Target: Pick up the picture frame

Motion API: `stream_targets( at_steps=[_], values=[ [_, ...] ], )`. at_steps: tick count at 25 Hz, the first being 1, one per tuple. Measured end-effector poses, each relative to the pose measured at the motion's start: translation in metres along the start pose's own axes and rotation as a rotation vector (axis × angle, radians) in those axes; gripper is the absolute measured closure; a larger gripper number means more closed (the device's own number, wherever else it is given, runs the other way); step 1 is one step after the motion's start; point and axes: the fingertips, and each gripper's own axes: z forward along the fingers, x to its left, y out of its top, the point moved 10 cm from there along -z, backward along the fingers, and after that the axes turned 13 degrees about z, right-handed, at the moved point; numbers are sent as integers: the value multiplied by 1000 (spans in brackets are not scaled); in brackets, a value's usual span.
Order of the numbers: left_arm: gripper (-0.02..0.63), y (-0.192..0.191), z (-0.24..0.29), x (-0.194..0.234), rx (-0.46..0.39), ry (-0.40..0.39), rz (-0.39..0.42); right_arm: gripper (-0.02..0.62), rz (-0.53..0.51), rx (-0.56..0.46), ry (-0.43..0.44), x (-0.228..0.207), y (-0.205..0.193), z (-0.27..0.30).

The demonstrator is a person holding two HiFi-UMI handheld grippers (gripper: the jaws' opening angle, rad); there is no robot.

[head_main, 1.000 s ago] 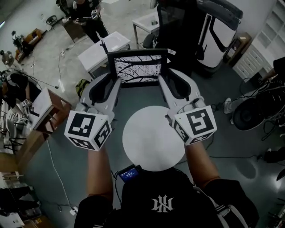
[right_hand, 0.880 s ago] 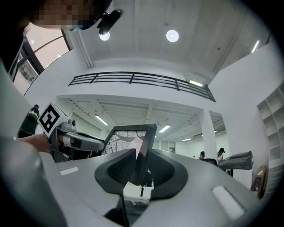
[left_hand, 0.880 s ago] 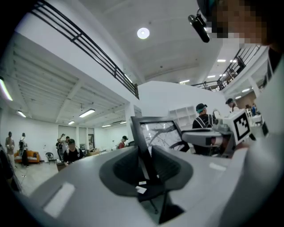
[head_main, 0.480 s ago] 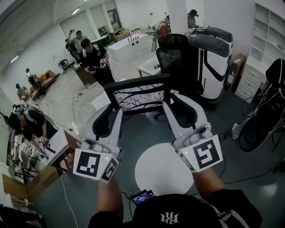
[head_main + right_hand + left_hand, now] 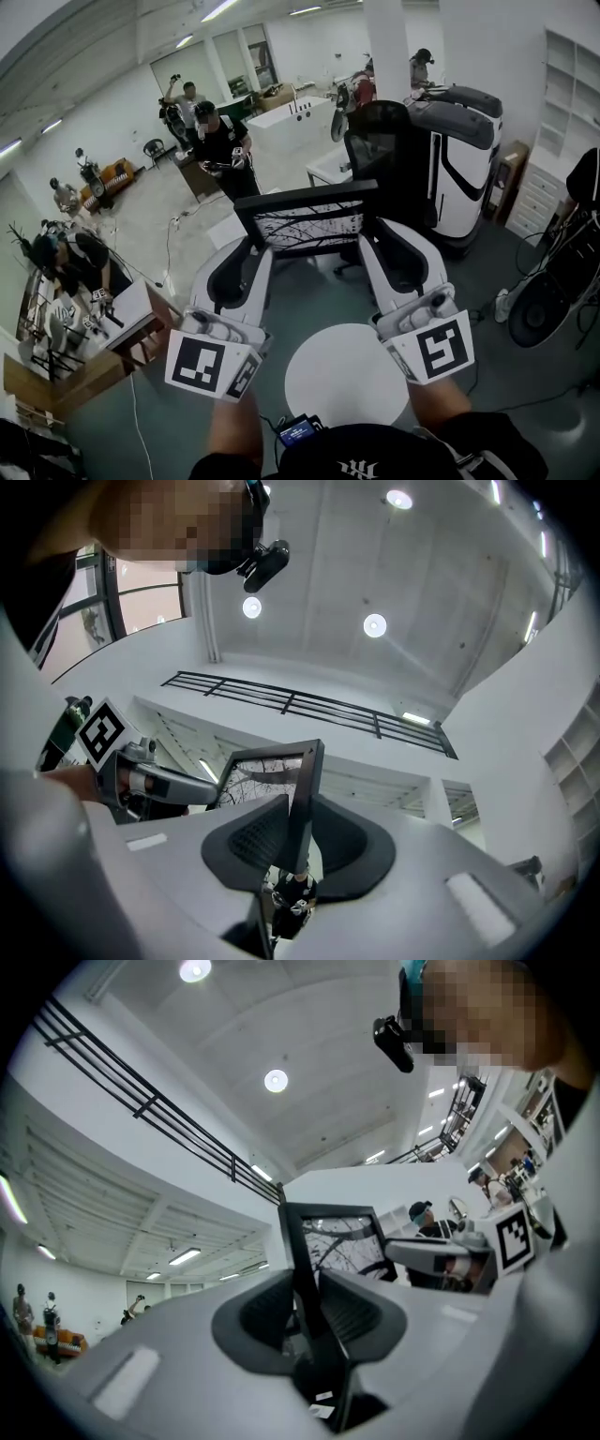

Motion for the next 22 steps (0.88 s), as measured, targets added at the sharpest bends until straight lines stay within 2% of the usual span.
stream_targets(
  at_steps=[8, 14, 22],
  values=[
    [522, 10, -3, -3, -9, 21, 11, 520, 11, -24, 24, -3, 7, -1],
    [522, 18, 9, -28, -16, 41, 19, 518, 27, -29, 47, -26, 11, -17],
    [520, 14, 34, -39, 5, 23, 12, 520, 33, -14, 34, -50, 7, -21]
  ],
)
